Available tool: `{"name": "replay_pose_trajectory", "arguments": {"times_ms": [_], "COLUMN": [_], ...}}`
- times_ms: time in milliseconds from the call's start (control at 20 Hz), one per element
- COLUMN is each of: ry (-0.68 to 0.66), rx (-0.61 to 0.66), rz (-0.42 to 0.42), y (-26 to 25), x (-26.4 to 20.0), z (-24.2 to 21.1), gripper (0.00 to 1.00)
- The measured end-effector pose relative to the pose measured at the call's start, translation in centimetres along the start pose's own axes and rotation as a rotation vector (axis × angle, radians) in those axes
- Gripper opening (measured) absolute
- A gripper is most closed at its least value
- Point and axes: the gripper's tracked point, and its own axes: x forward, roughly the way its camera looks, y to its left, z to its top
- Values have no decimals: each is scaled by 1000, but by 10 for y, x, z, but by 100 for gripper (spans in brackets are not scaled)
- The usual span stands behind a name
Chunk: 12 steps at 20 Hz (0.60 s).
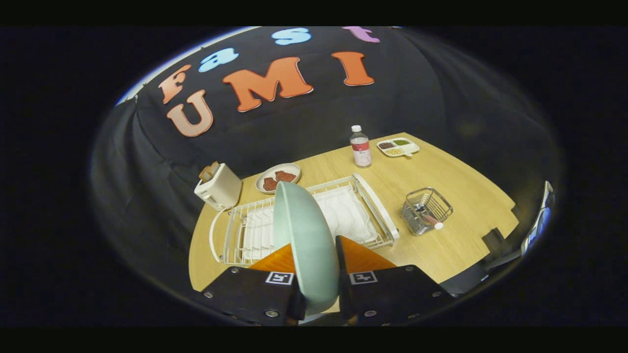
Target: Take the plate from the dish rack, then take the spoon from the basket and place it into the plate.
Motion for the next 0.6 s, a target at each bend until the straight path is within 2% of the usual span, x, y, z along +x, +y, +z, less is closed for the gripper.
{"name": "replay_pose_trajectory", "arguments": {"times_ms": [200, 600], "ry": [32, 103], "rx": [111, 175], "rz": [49, 109], "y": [-12, -39], "x": [-21, -16], "z": [-31, -95], "gripper": [27, 27]}}
